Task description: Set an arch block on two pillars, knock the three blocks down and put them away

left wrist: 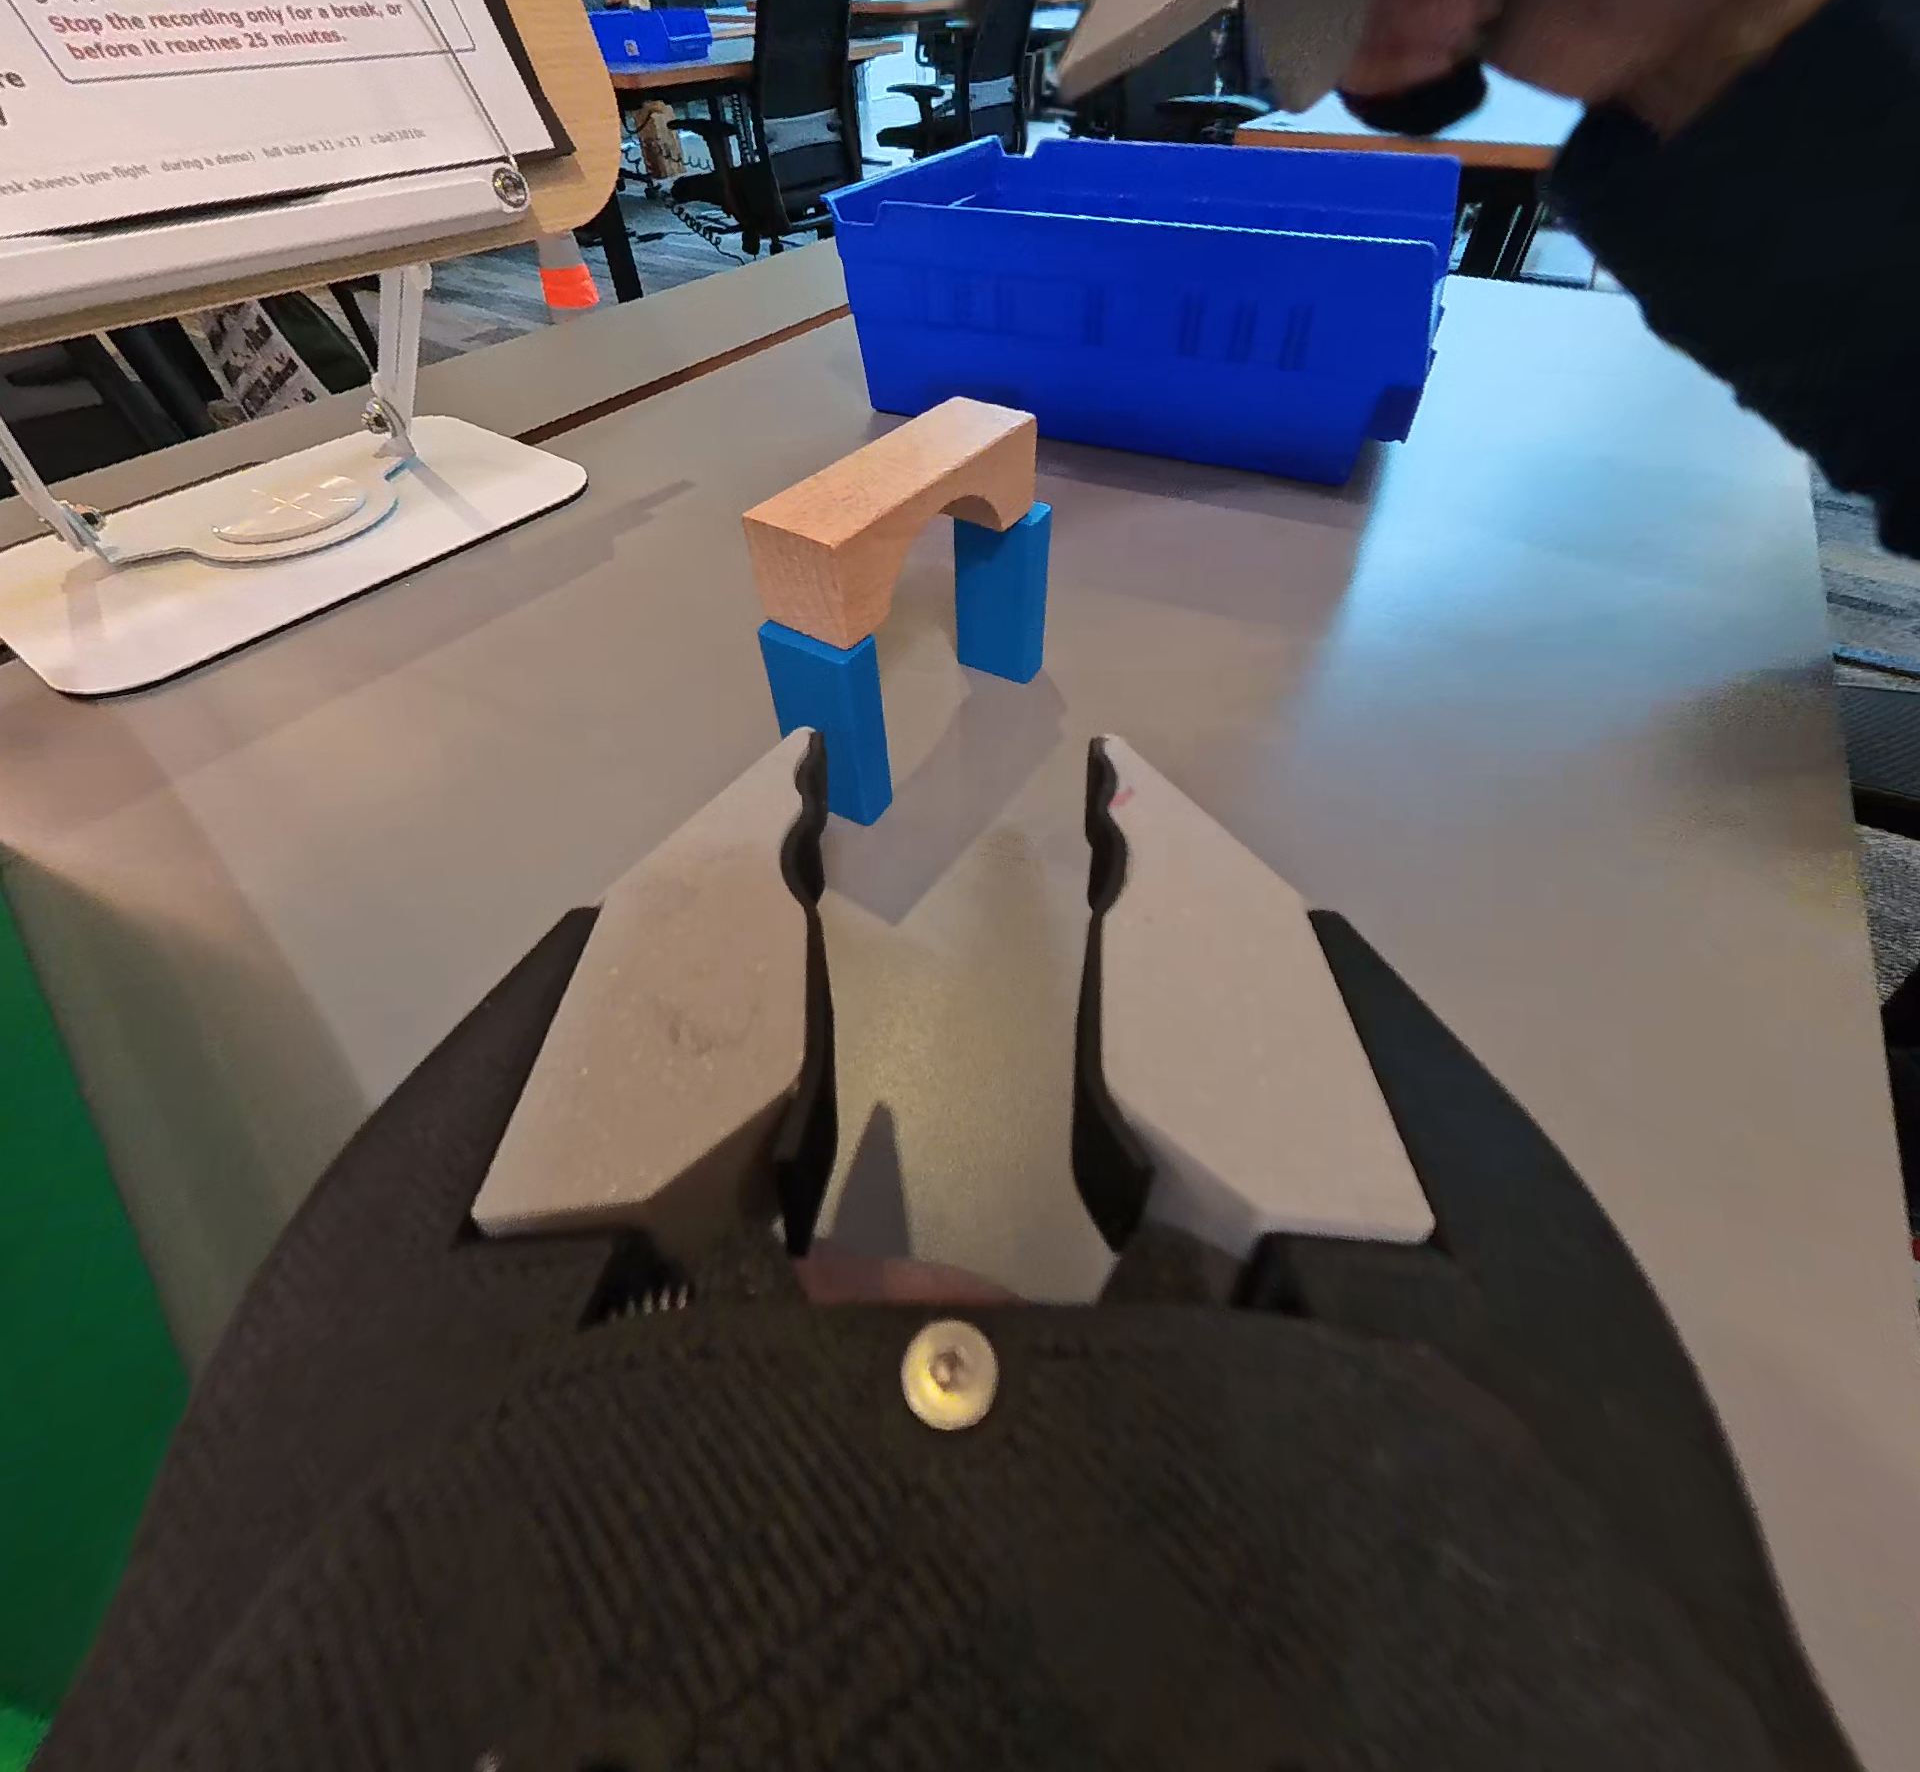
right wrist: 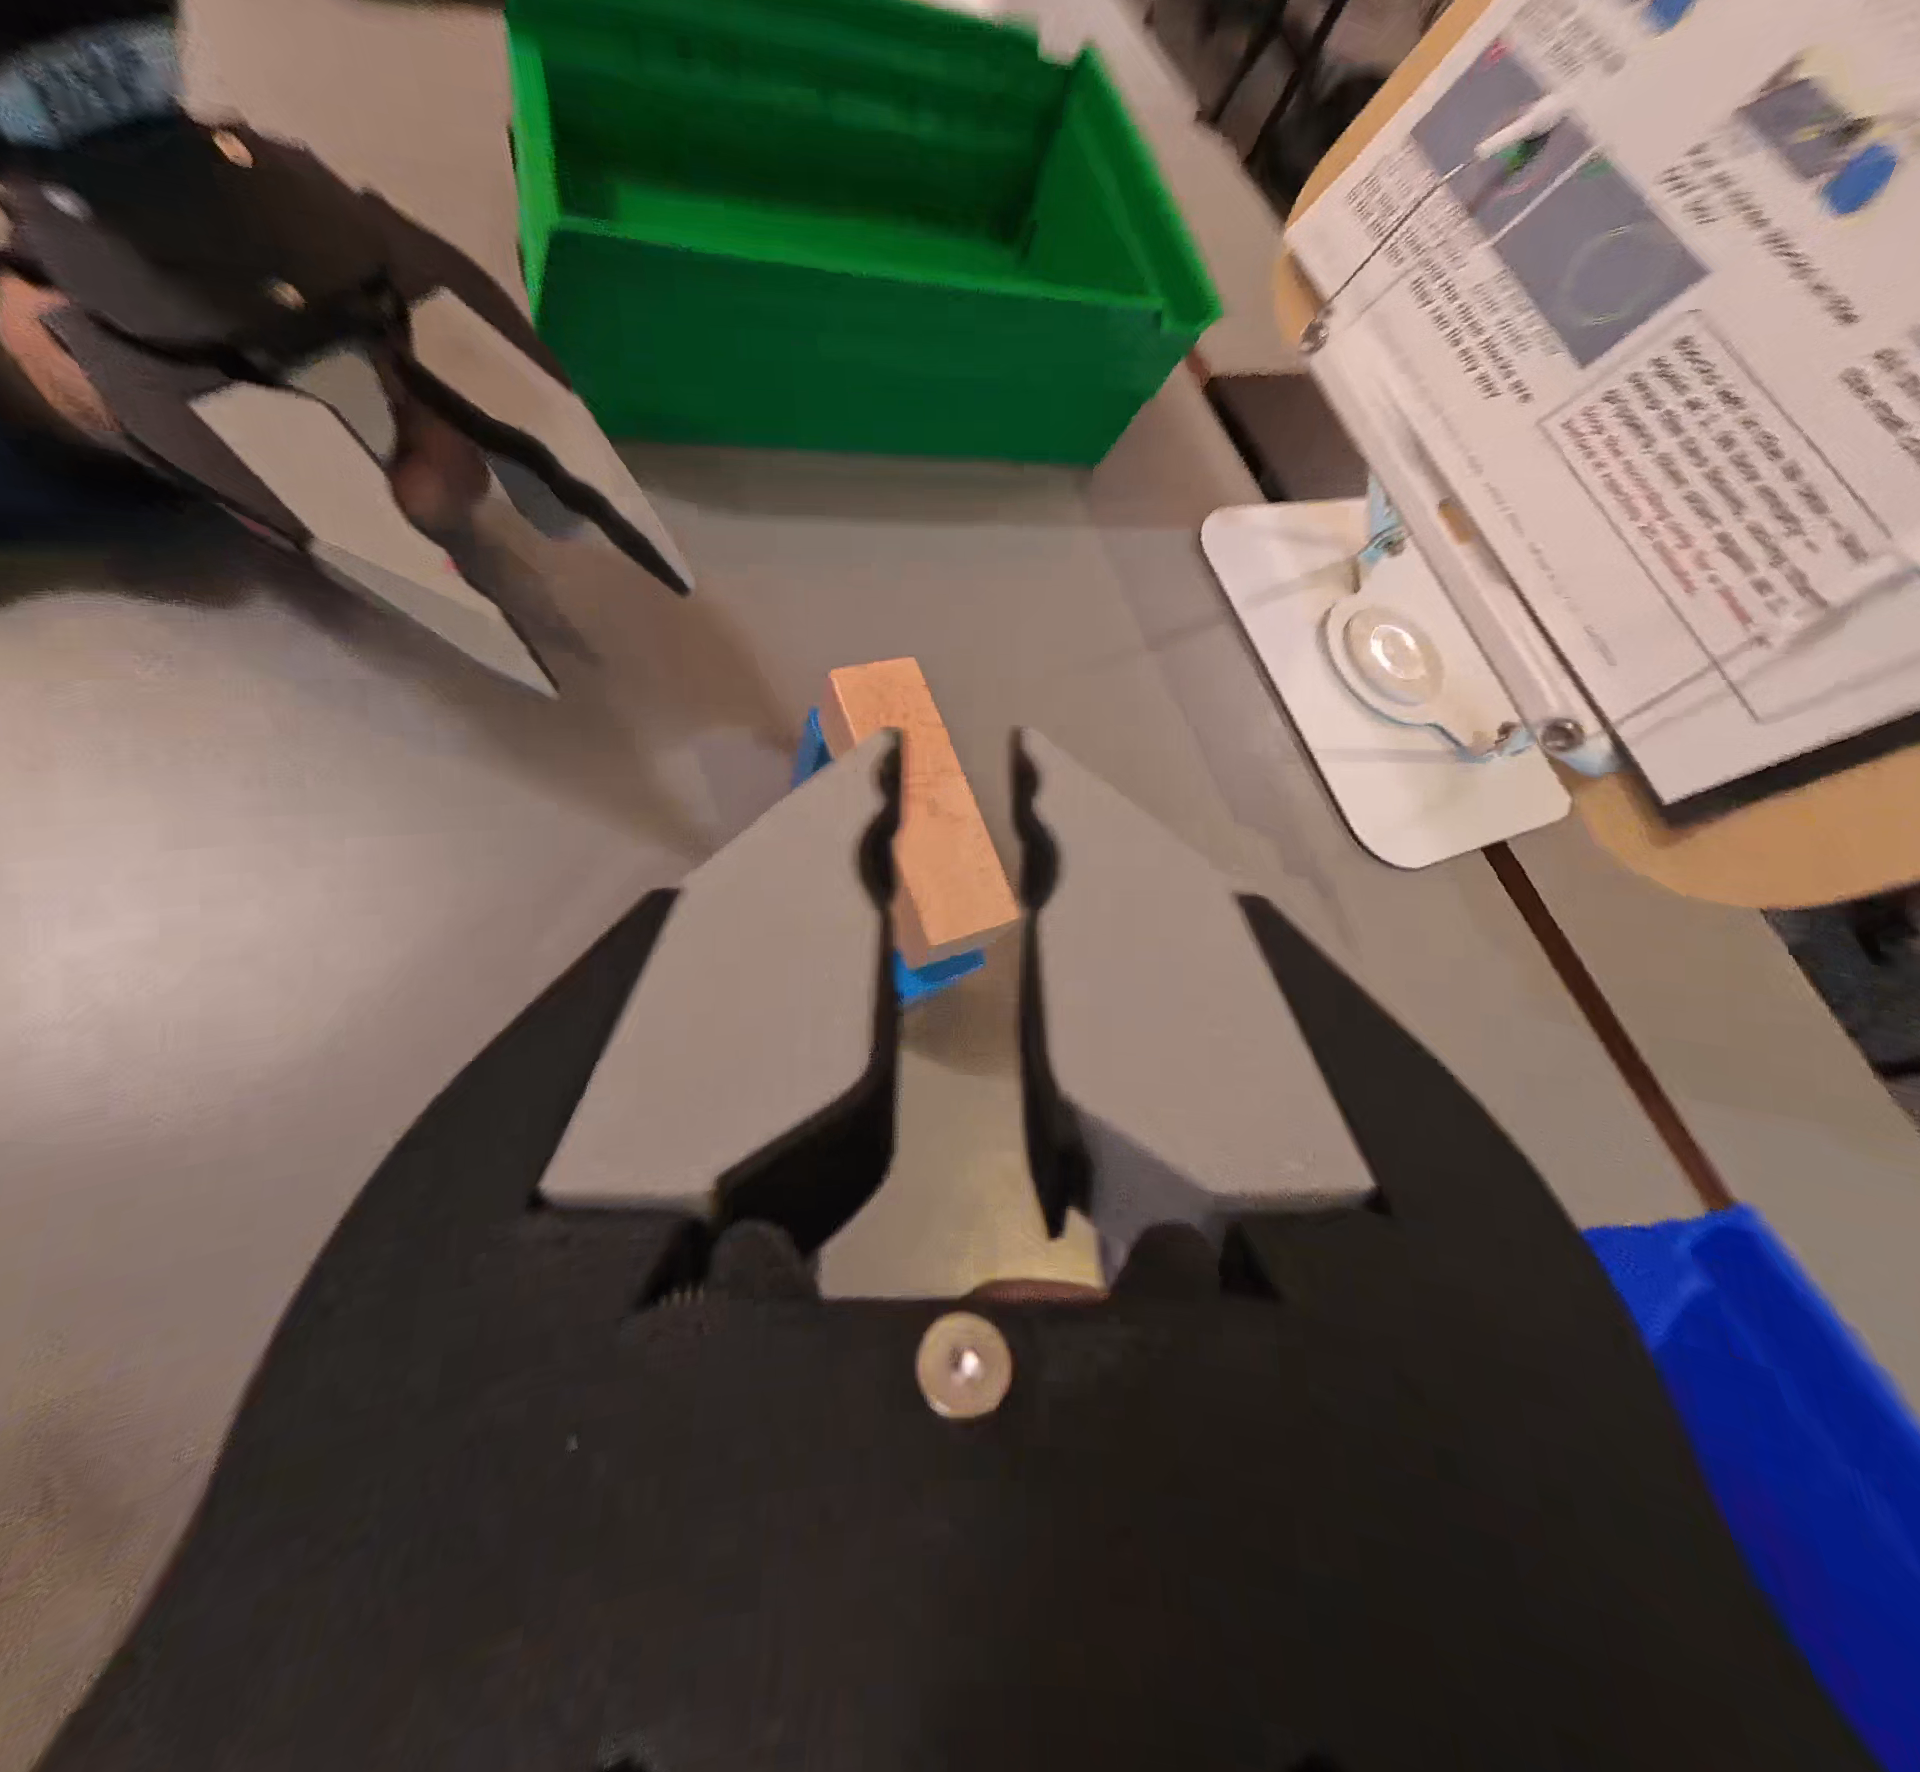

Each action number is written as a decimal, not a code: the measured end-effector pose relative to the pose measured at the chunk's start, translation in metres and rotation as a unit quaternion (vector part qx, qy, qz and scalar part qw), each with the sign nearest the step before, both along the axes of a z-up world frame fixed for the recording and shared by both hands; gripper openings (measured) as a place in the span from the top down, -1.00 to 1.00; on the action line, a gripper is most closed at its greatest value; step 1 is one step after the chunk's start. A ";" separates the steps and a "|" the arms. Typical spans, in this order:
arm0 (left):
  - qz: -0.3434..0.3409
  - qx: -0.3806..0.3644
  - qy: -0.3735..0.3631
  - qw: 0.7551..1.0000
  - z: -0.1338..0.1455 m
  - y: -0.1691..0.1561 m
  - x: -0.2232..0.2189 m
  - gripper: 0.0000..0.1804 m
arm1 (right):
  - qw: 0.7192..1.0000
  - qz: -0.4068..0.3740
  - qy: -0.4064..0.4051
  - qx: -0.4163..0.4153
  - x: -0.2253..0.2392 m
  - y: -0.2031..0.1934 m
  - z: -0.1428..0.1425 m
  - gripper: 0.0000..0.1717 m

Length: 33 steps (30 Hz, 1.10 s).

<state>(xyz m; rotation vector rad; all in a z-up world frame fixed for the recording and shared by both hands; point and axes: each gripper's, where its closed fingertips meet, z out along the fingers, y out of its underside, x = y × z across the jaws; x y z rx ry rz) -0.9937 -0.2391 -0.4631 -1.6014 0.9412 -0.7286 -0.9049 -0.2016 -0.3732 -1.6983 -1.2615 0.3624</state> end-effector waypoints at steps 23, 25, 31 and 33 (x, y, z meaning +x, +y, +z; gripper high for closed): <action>0.037 -0.046 0.013 0.998 -0.011 0.016 -0.004 0.62 | 0.986 -0.125 0.001 -0.114 0.043 0.004 -0.146 0.97; 0.038 -0.045 0.014 0.998 -0.011 0.016 -0.004 0.62 | 0.985 -0.126 -0.003 -0.117 0.042 0.005 -0.149 0.95; 0.036 -0.045 0.018 0.998 -0.012 0.015 -0.003 0.61 | 0.983 -0.128 -0.002 -0.134 0.040 0.007 -0.156 0.94; 0.035 -0.045 0.018 0.998 -0.012 0.015 -0.003 0.61 | 0.982 -0.127 -0.001 -0.142 0.038 0.007 -0.159 0.93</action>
